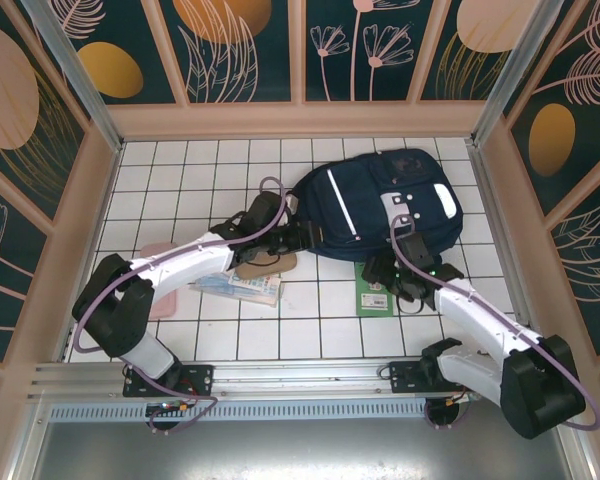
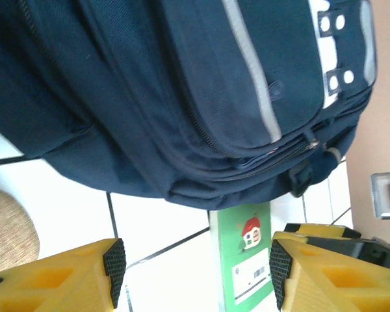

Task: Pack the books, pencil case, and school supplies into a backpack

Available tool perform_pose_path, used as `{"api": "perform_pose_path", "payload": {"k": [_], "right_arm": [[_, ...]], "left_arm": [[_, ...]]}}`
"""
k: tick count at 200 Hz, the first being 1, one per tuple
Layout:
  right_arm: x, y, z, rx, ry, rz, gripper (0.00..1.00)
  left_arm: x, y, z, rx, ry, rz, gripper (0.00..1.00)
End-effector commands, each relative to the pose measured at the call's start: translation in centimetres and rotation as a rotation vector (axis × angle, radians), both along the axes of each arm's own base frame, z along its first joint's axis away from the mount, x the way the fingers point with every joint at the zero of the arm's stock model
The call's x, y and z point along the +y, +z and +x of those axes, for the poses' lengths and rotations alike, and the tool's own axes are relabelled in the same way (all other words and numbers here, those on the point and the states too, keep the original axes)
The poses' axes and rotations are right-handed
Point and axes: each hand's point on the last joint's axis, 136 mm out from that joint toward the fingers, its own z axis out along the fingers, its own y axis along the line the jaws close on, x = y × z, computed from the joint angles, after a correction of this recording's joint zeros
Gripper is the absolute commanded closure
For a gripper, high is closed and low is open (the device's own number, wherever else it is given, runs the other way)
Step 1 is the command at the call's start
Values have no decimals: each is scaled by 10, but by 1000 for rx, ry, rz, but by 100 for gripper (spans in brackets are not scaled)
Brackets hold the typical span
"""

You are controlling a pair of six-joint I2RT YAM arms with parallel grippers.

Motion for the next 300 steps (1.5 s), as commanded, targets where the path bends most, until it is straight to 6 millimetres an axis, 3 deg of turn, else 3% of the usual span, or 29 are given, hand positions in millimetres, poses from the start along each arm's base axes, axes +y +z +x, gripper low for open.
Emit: {"api": "perform_pose_path", "payload": {"k": [1,25,27,48,122,143,193,225,259,300], "right_arm": [[8,-11,-4,-1,-27,71,17],[9,-27,-16,24,-38,69,17],[9,-28,-17,29,-38,70,17],[25,-34,-27,49,-30,135,18],[128,13,-30,-14,134,288,23],[141,21,-26,-24,187,248,25],[112,31,-8,-79,204,93,25],[88,25,8,-84,197,55,26],[65,15,20,-82,199,26,28],[55,-2,27,-59,217,34,29]], "left_arm": [[4,-7,-4,17,12,3,38],[9,-4,-6,8,23,8,38],[12,-11,-9,21,23,20,38],[19,-17,-14,32,34,32,38],[29,-21,-22,27,28,68,38],[31,-22,-25,34,20,66,39],[35,-32,-46,109,22,64,42],[29,-46,-68,160,4,80,47],[11,-63,-89,198,-47,89,50],[0,-89,-99,235,-80,144,56]]}}
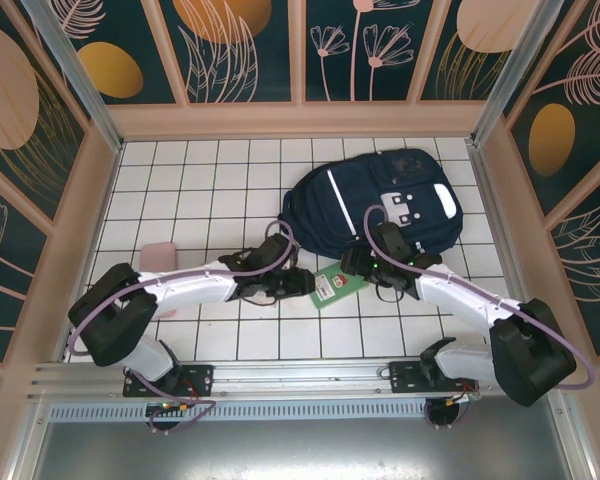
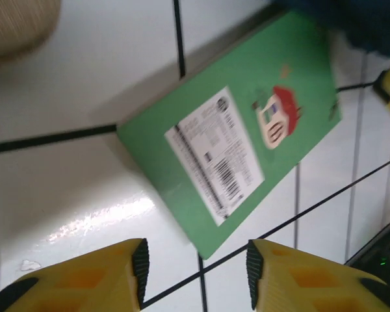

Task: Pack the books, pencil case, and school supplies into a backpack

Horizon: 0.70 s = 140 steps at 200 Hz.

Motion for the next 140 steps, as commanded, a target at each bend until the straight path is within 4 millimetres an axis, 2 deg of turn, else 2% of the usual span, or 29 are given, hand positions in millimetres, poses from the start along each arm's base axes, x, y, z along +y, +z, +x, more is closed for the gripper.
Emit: {"api": "perform_pose_path", "payload": {"k": [1,68,70,88,114,140], "right_arm": [[-4,-16,-4,25,63,-12,29],[13,-45,-18,113,151,58,33],[13,-46,-19,118,155,60,33],[22,-47,-27,144,199,100,40],[36,-35,-37,145,260,189,46],[50,-5,-43,95,317,309,50]], "left_arm": [[-7,-8,-1,17,-1,7,56],[-14,-29,1,39,-13,28,63],[-12,-37,0,53,-13,45,64],[-10,-47,-2,70,-13,64,67],[-5,-58,-5,88,-15,95,71],[0,-61,-6,87,-15,117,72]]}}
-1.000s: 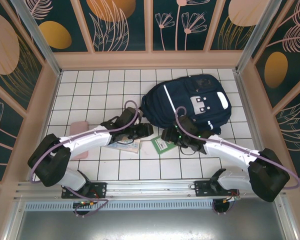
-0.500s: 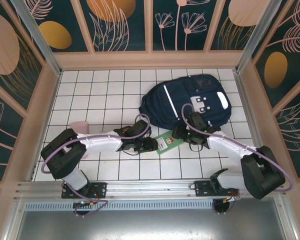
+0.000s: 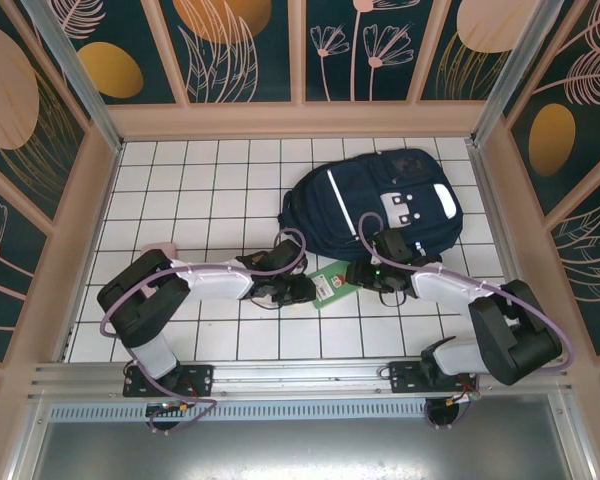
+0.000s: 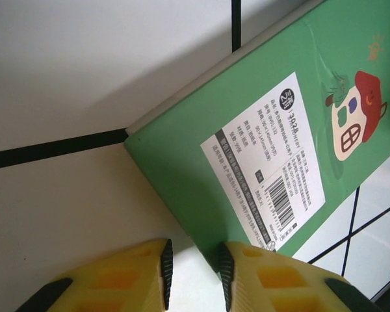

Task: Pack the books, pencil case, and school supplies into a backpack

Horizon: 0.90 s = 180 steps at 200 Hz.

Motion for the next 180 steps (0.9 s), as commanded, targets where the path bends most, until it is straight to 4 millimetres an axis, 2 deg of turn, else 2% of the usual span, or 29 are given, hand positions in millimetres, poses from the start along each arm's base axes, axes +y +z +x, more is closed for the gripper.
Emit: {"api": "perform_pose_path", "payload": {"k": [1,28,48,65,81,101,116,147,180], "right_arm": [[46,33,-31,36,183,272,50],[56,63,-37,-1,226,400,53],[60,75,-41,-14,251,458,55],[60,78,-42,-16,256,469,56],[62,79,-43,-11,268,484,62],[63,80,-43,-11,271,491,63],[65,86,-44,-16,283,527,68],[69,105,-45,-49,321,591,65],[69,105,-46,-48,322,592,64]], "left_arm": [[8,-25,-5,26,-1,63,72],[13,-28,-8,29,1,78,73],[15,-29,-8,26,3,82,73],[15,-29,-7,22,1,81,73],[14,-29,-8,21,-2,82,73],[15,-29,-8,20,-2,81,73],[16,-29,-8,18,0,80,73],[16,-29,-9,19,0,77,73],[17,-29,-9,19,0,75,73]]}}
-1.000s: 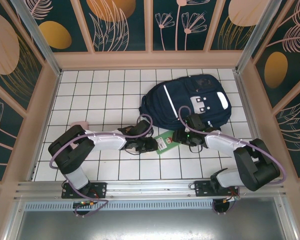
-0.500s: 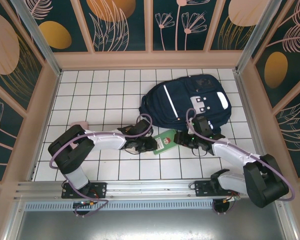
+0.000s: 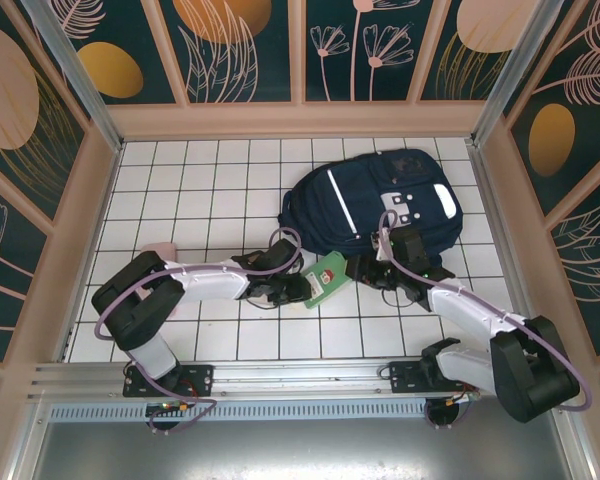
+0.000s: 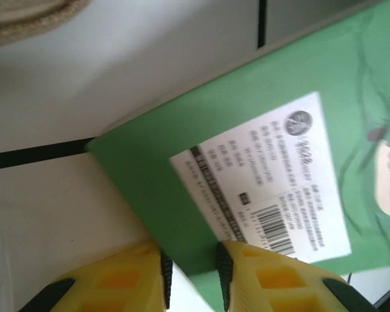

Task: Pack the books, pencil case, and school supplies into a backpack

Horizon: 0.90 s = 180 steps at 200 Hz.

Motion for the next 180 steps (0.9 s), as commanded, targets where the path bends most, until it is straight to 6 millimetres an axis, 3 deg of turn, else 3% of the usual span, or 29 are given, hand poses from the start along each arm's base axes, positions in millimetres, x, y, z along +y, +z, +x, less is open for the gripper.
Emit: {"api": "perform_pose_path", "payload": {"k": [1,28,53,69,94,125,175,180], "right_arm": [[34,34,-34,3,231,193,64],[29,21,-27,22,196,122,61],[25,24,-18,-5,155,85,64],[19,26,-10,-31,113,38,70],[5,32,3,-75,42,-39,92],[-7,48,15,-117,-8,-54,100],[-14,94,41,-179,-62,64,100],[-14,99,44,-185,-65,82,100]], "left_arm": [[7,-31,-11,29,-19,66,73],[7,-32,-12,31,-22,67,73],[7,-30,-11,25,-23,66,73],[7,-28,-10,18,-22,67,73],[7,-16,-5,-5,-14,69,73],[7,35,11,-114,19,22,69],[18,128,59,-273,152,-211,45],[18,137,64,-286,163,-242,36]]}}
